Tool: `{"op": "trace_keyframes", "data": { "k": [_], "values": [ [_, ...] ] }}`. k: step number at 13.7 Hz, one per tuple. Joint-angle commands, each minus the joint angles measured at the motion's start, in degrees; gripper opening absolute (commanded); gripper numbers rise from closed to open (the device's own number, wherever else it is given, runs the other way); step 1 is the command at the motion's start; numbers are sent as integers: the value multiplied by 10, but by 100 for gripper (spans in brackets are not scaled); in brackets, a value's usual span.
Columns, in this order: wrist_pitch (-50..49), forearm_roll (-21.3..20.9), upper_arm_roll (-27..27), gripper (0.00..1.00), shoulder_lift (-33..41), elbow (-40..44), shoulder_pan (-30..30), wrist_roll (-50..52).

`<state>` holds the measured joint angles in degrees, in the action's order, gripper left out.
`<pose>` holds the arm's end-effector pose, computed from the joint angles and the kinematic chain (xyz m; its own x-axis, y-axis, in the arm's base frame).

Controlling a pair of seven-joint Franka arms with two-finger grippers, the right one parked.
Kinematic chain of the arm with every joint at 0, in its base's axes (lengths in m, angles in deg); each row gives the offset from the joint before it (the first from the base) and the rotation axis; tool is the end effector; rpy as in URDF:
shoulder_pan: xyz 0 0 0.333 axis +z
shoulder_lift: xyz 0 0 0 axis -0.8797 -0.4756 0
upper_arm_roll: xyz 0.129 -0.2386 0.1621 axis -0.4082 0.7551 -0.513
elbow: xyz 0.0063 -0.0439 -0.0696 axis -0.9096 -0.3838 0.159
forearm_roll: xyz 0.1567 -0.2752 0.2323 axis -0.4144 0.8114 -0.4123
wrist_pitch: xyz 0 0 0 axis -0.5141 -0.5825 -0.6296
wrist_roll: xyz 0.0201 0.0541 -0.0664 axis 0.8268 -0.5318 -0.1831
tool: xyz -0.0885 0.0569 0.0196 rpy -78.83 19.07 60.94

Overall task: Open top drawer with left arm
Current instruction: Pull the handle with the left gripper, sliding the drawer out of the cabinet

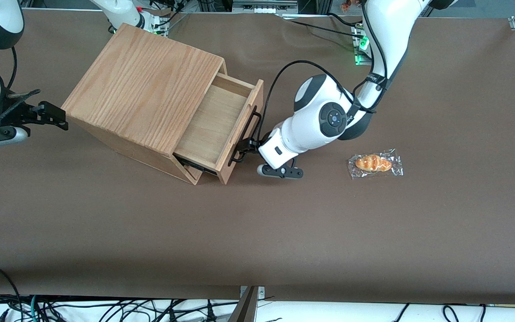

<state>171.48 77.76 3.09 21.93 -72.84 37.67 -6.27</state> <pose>0.6018 -0.4340 0.3593 0.9924 0.0183 -0.1215 0.0757 -0.8701 0.4870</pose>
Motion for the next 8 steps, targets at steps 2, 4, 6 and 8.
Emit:
{"op": "trace_keyframes", "data": {
  "k": [2, 4, 6, 8],
  "values": [
    [-12, -20, -3, 100, -4, 11, 21, 6],
    [-13, -20, -4, 100, -4, 11, 22, 6],
    [-13, -20, -4, 100, -4, 11, 27, 5],
    [-12, -20, -4, 100, -4, 11, 31, 5]
  ]
}}
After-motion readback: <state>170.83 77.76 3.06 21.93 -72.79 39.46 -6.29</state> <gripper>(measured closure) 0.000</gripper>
